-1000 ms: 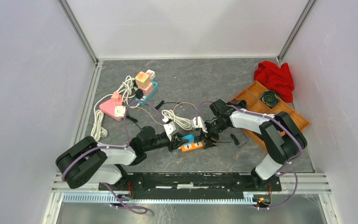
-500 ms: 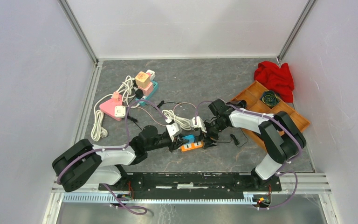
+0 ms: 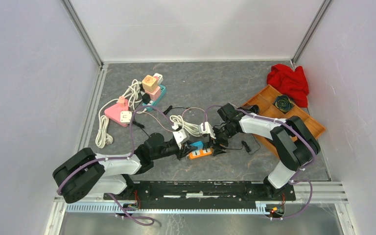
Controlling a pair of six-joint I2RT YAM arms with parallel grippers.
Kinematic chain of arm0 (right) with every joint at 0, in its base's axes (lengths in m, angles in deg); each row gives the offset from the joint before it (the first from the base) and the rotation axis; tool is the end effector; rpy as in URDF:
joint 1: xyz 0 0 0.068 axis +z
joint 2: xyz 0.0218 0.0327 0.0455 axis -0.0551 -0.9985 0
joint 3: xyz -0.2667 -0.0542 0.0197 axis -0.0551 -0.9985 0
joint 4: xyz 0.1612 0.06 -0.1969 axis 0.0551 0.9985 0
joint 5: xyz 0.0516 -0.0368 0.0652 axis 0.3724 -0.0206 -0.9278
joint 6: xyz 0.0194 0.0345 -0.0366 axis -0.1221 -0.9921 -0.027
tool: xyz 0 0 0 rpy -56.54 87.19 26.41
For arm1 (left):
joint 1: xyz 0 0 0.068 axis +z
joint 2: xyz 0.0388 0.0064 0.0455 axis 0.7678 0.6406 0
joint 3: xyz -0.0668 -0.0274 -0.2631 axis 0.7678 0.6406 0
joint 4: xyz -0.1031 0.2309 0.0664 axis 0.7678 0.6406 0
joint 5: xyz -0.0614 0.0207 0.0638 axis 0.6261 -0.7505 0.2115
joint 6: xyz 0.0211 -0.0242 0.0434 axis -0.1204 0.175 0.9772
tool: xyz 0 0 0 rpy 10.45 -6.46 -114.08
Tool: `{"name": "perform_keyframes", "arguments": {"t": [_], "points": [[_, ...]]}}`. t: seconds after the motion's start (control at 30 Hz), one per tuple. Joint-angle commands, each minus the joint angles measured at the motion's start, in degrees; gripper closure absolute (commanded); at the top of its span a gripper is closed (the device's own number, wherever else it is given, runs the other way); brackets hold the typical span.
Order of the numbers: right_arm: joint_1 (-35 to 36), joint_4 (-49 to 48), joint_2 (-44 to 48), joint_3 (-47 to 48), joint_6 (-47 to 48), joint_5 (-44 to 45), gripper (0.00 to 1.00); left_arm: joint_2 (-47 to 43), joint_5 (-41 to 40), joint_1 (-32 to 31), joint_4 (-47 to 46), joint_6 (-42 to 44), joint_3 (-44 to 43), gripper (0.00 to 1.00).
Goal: Pull the plug off the socket
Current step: Remove the plug from the socket.
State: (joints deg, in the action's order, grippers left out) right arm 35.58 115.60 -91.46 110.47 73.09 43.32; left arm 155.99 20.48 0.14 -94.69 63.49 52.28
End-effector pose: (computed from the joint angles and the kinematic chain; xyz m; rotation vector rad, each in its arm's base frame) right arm 0.2286 0.1736 0.1447 -1.8718 1.8076 0.9298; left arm 0.1330 -0.1771 0.1677 1.0118 1.5519 -0.9159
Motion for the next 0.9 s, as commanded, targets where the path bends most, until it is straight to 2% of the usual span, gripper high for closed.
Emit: {"name": "perform_keyframes", "arguments": {"t": [0.0, 0.3, 0.43, 0.7, 0.87], "points": [[-0.31, -0.08, -3.15, -0.11, -2.95, 8.06, 1.00, 0.33, 3.99, -1.04, -7.82, -5.42, 0.49, 0.98], [-0.22, -0.25, -3.54, 0.16, -3.48, 8.95, 1.00, -3.01, 2.00, -1.04, -8.52, -3.44, 2.23, 0.98], [-0.25, -0.25, -3.56, 0.16, -3.57, 9.04, 1.00, -1.86, 0.18, -1.09, -4.13, -4.28, -0.05, 0.98], [-0.14, -0.06, -3.75, 0.16, -3.57, 9.21, 1.00, -1.49, 1.52, -1.04, 2.60, -8.32, -2.66, 0.98], [-0.10, 0.02, -3.94, 0.25, -3.57, 9.10, 0.99, -4.02, -0.26, -1.11, 3.76, -5.66, -0.65, 0.98]]}}
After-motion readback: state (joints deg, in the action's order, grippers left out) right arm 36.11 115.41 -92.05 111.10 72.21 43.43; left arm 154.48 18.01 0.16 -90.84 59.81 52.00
